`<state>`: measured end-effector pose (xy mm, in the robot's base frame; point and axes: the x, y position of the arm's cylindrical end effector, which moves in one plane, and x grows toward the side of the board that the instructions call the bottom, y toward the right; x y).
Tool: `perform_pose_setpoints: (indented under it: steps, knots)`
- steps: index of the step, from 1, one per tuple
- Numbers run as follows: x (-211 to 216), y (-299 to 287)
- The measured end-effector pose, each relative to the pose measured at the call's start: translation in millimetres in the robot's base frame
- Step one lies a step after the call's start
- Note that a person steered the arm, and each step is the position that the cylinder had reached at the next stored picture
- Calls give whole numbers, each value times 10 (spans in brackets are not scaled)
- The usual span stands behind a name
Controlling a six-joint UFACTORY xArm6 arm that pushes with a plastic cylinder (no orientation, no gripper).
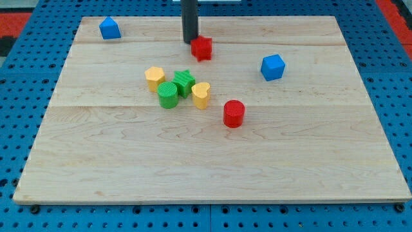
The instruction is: Move the red circle diagonally to the green circle
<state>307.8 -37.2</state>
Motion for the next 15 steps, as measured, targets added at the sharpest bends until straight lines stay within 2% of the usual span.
perform_pose_setpoints:
  steps: [2,3,4,5,7,8,9,10,11,12,13,14,15]
  knots:
    - [997,738]
    - [1577,1351]
    - [1756,789]
    - [1607,56]
    - [1291,309]
    - [1025,-284]
    - [1437,-387]
    - [1392,-498]
    - [1312,-1138]
    - [1177,-843]
    - [568,-831]
    - [850,-650]
    - [1172,-947]
